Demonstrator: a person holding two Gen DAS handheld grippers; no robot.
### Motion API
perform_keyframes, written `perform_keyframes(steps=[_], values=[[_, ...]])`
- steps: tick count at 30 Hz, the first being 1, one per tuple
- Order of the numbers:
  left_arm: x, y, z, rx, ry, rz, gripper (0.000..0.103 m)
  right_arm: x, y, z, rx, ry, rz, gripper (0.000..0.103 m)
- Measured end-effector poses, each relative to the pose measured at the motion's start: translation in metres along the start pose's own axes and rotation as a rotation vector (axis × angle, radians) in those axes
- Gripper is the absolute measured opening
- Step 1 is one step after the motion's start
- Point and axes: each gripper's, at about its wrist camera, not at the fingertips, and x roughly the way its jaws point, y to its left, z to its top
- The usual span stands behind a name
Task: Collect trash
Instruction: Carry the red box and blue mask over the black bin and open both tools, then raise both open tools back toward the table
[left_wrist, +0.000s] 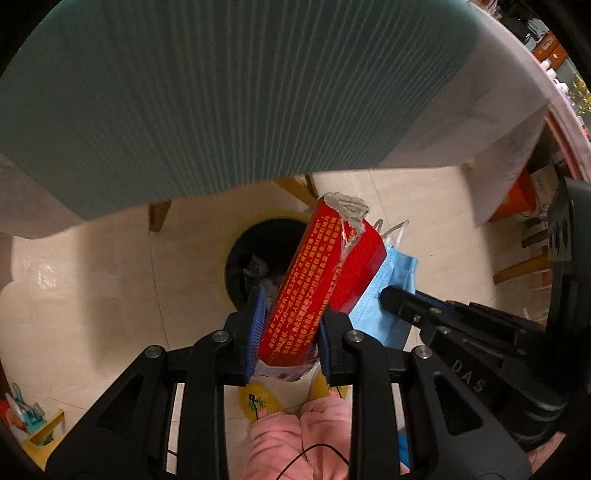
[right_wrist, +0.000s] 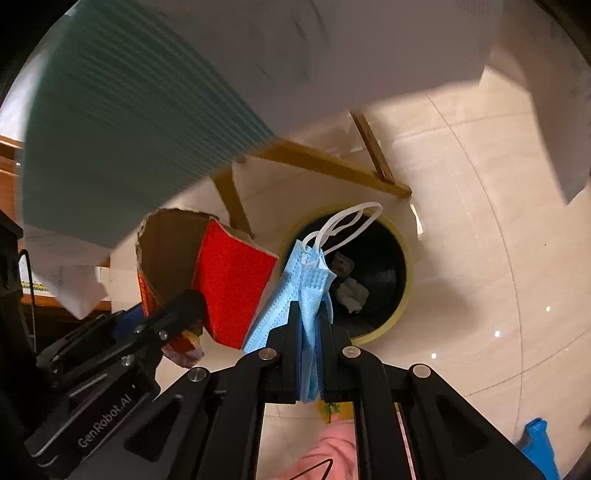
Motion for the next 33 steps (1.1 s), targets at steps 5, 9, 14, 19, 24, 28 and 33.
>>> perform_keyframes(steps=[5,9,14,19,24,28,33], values=[[0.055,0.004,-0.007,-0.013,0.007,0.026,0.024,0.053,-0.015,0.006,0.01,0.012,-0.009,0.006],[0.087,0.009,-0.008,-0.036,0.012,0.033,0.029,0.087,-0.024,0.011,0.03,0.024,-0.005,0.009],[0.114,0.014,-0.008,-0.054,0.024,0.036,0.042,0.112,-0.031,0.02,0.047,0.04,-0.017,0.031],[0.128,0.026,-0.008,-0.076,0.019,0.062,0.065,0.12,-0.04,0.023,0.059,0.034,-0.039,0.037],[0.127,0.037,-0.009,-0.087,-0.005,0.076,0.07,0.115,-0.037,0.019,0.033,0.024,-0.059,0.037],[0.113,0.038,-0.011,-0.092,-0.014,0.083,0.07,0.112,-0.03,0.015,0.013,0.022,-0.07,0.037],[0.09,0.032,-0.016,-0.104,-0.024,0.083,0.07,0.083,-0.023,0.008,0.012,0.011,-0.075,0.037]])
